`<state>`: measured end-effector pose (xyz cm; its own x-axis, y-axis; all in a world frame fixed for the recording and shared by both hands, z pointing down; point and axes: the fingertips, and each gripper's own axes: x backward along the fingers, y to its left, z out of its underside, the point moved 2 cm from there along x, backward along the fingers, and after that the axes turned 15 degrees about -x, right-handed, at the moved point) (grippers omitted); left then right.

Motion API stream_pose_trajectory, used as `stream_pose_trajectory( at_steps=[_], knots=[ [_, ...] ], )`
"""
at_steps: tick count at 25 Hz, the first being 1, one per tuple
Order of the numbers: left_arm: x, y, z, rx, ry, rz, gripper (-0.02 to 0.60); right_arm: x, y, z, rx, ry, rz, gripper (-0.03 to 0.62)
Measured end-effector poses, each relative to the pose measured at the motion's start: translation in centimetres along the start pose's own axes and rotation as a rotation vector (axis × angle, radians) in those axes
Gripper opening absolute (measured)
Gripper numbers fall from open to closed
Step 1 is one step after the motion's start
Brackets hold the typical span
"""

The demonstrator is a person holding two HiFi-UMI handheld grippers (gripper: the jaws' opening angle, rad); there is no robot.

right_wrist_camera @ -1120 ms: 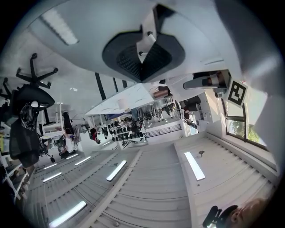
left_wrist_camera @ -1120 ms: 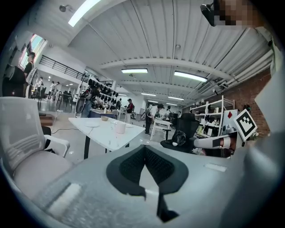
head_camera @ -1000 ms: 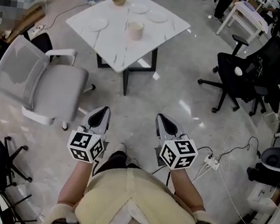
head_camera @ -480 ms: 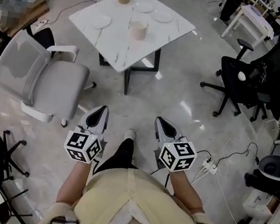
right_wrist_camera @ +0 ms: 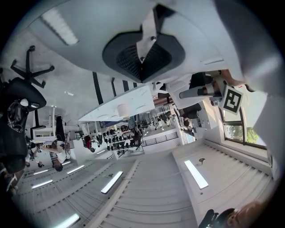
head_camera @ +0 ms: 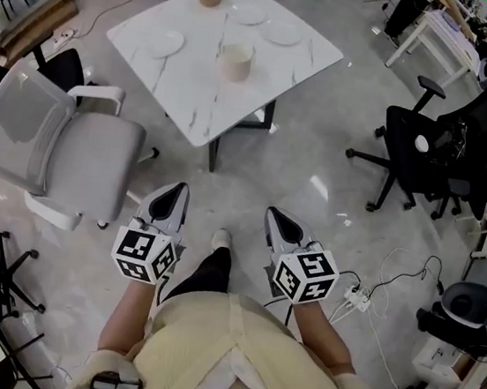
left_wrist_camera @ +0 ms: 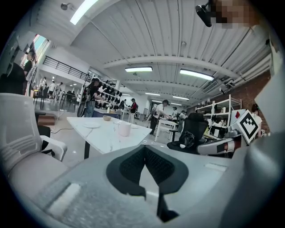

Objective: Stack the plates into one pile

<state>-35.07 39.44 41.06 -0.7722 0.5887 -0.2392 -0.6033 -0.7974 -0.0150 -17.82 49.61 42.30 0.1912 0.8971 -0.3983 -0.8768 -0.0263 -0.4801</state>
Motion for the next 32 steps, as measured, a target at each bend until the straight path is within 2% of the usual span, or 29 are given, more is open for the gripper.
stream_pose_trajectory(
  at_steps=[9, 16, 20, 23, 32],
  knots=[
    [-7.3, 3.9, -0.5, 0.031, 0.032, -0.009, 0.003, -6.9, -2.7, -5.1, 0.018, 0.041, -0.010, 0.003],
    [-11.1, 6.2, -1.2, 0.102, 0.013, -0.022, 0.003, -11.3, -3.9, -7.3, 0.037, 0.085, -0.040, 0.003],
    [-13.1, 6.9, -1.2, 0.092, 0.040, -0.035, 0.003, -13.1, -5.3, -9.4, 0.039, 0.094, -0.055, 0.003],
    [-14.8, 7.4, -1.2, 0.108, 0.058, -0.076, 0.005, -15.0, -6.5, -11.1, 0.053, 0.113, -0.102, 0.003],
    [-20.4, 8.5, -3.2, 0.237, 0.042, -0.254, 0.052, -20.0, -9.7, -16.8, 0.161, 0.211, -0.288, 0.003]
  ],
)
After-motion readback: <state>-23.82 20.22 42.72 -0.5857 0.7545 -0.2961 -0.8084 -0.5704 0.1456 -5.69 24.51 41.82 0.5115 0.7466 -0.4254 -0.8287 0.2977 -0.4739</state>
